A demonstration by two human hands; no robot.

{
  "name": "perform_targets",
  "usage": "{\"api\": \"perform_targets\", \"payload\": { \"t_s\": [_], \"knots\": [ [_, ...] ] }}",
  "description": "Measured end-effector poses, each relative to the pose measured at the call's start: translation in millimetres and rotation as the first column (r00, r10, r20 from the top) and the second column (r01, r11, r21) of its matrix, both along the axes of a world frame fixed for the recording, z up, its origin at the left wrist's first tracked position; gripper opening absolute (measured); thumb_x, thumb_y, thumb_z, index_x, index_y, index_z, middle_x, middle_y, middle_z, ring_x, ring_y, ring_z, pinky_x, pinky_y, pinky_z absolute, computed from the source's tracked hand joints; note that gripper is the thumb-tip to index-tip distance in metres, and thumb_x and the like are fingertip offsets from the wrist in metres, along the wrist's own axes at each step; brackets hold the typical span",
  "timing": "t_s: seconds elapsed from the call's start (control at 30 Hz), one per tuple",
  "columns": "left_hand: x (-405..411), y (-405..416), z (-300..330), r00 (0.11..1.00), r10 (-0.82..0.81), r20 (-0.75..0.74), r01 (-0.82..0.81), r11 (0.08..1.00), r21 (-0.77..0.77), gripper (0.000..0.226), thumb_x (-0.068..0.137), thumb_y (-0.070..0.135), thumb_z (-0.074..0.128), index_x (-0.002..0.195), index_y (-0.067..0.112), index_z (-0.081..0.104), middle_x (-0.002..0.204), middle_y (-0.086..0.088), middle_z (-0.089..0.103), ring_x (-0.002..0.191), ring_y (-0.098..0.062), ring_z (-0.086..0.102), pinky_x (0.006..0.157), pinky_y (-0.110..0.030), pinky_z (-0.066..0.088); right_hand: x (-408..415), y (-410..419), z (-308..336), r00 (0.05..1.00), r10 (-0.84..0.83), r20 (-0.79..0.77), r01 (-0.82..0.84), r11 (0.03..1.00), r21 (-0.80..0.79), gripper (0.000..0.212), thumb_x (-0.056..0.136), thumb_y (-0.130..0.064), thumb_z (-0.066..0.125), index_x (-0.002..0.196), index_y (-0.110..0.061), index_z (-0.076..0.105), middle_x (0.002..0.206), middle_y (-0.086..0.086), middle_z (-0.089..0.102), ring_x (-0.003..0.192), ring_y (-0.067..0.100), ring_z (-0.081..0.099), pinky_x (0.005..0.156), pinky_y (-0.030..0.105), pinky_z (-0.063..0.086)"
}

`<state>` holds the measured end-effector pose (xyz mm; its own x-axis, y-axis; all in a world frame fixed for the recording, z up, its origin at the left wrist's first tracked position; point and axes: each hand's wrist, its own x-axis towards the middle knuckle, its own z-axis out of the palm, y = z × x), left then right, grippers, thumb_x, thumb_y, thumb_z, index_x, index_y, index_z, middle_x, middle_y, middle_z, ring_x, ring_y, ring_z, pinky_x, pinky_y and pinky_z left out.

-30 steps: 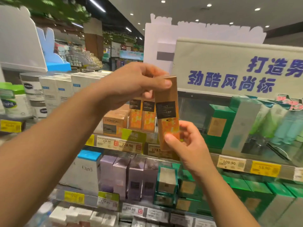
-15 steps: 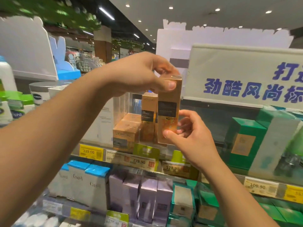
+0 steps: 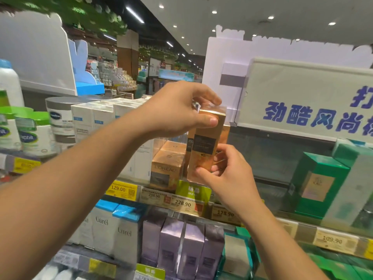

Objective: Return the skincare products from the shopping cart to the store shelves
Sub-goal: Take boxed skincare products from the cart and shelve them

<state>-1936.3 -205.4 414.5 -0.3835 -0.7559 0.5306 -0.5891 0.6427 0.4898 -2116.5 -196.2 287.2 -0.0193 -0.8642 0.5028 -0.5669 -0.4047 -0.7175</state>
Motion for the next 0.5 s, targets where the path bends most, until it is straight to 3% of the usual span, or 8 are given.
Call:
{"api": "perform_targets", "payload": {
  "t_s": [0.17, 0.33, 0.43, 0.5],
  "knots": [
    [1, -4, -18, 0.999, 0.05, 0.008, -0.049, 0.994, -0.096, 0.037, 0.085, 0.04, 0.08, 0.121, 0.041, 0.071, 0.099, 0.027, 0.061, 0.087, 0.005, 0.058, 0.071, -0.022, 0.045, 5, -2, -2, 0.997, -0.04, -0.065, 0.042, 0.998, 0.037, 0.052, 0.075, -0.037, 0.087, 0.118, -0.033, 0.057, 0.102, -0.008, 0.062, 0.074, 0.0, 0.061, 0.061, 0.01, 0.047],
    [6, -9, -28, 0.998, 0.061, 0.016, -0.057, 0.982, -0.179, 0.037, 0.082, 0.041, 0.082, 0.118, 0.04, 0.073, 0.119, 0.015, 0.06, 0.092, 0.005, 0.054, 0.08, -0.02, 0.047, 12, -3, -1, 0.995, -0.052, -0.088, 0.06, 0.994, 0.096, 0.051, 0.073, -0.036, 0.091, 0.113, -0.028, 0.059, 0.097, -0.007, 0.063, 0.071, -0.015, 0.057, 0.056, 0.004, 0.041],
    [9, -11, -33, 0.998, 0.065, 0.003, -0.063, 0.981, -0.185, 0.037, 0.081, 0.039, 0.083, 0.116, 0.041, 0.073, 0.117, 0.016, 0.054, 0.093, 0.004, 0.054, 0.077, -0.008, 0.044, 14, -4, -1, 0.994, -0.07, -0.08, 0.079, 0.99, 0.118, 0.048, 0.074, -0.033, 0.092, 0.108, -0.03, 0.059, 0.091, -0.008, 0.063, 0.07, -0.004, 0.061, 0.055, 0.009, 0.045],
    [11, -12, -36, 0.997, 0.081, 0.01, -0.078, 0.982, -0.172, 0.038, 0.08, 0.037, 0.084, 0.116, 0.04, 0.073, 0.113, 0.017, 0.052, 0.088, 0.001, 0.057, 0.07, -0.003, 0.042, 17, -6, -2, 0.99, -0.094, -0.107, 0.107, 0.986, 0.126, 0.048, 0.072, -0.035, 0.092, 0.107, -0.032, 0.06, 0.092, -0.008, 0.065, 0.076, 0.006, 0.064, 0.066, 0.019, 0.053]
  ]
}}
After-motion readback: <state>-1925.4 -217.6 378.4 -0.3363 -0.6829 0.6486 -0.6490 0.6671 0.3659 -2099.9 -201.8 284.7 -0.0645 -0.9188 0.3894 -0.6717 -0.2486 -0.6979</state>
